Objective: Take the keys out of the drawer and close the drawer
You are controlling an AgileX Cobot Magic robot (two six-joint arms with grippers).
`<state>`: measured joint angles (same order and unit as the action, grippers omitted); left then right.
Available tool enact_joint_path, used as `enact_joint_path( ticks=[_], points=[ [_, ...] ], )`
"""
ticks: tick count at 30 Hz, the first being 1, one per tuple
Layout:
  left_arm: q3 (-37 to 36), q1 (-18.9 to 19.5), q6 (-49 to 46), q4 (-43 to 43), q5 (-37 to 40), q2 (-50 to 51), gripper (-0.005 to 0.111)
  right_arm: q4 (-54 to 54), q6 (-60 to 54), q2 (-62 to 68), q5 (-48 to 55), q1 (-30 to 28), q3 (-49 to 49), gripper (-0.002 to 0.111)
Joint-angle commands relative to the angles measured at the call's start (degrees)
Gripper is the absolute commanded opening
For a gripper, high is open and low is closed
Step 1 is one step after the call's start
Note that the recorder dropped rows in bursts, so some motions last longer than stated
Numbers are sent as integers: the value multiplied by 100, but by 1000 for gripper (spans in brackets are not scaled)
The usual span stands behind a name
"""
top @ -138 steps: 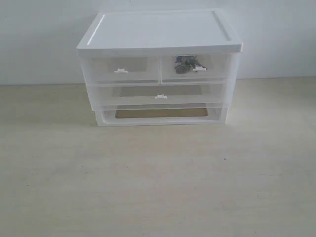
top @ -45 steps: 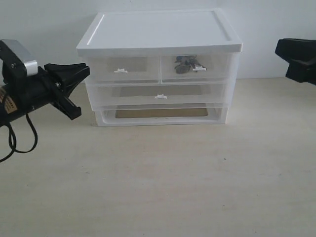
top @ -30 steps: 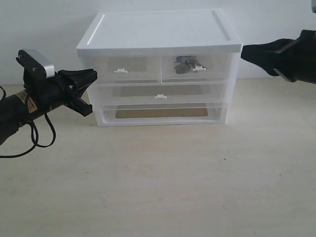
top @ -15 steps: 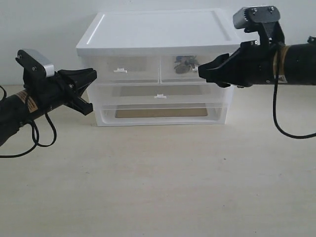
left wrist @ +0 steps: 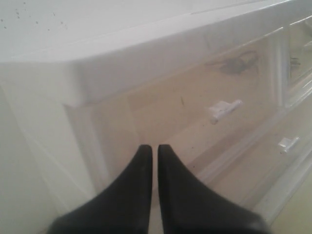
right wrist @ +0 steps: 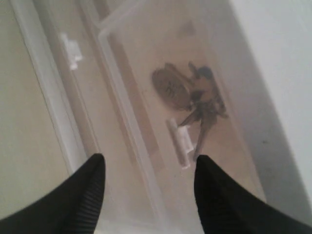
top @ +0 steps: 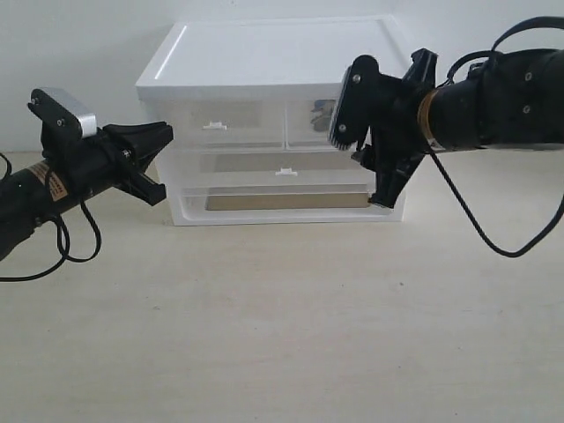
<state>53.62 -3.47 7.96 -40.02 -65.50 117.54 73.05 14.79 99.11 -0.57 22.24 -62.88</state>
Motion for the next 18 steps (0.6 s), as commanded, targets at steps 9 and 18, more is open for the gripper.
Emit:
enact_joint_path(
  ticks=[9, 18],
  points=[
    [42, -12, 97, 427, 58, 10, 4, 181, -719, 301, 352, 2, -662, 50],
    [42, -12, 97, 427, 68, 10, 4, 245, -843, 556, 487, 2, -884, 50]
  ],
)
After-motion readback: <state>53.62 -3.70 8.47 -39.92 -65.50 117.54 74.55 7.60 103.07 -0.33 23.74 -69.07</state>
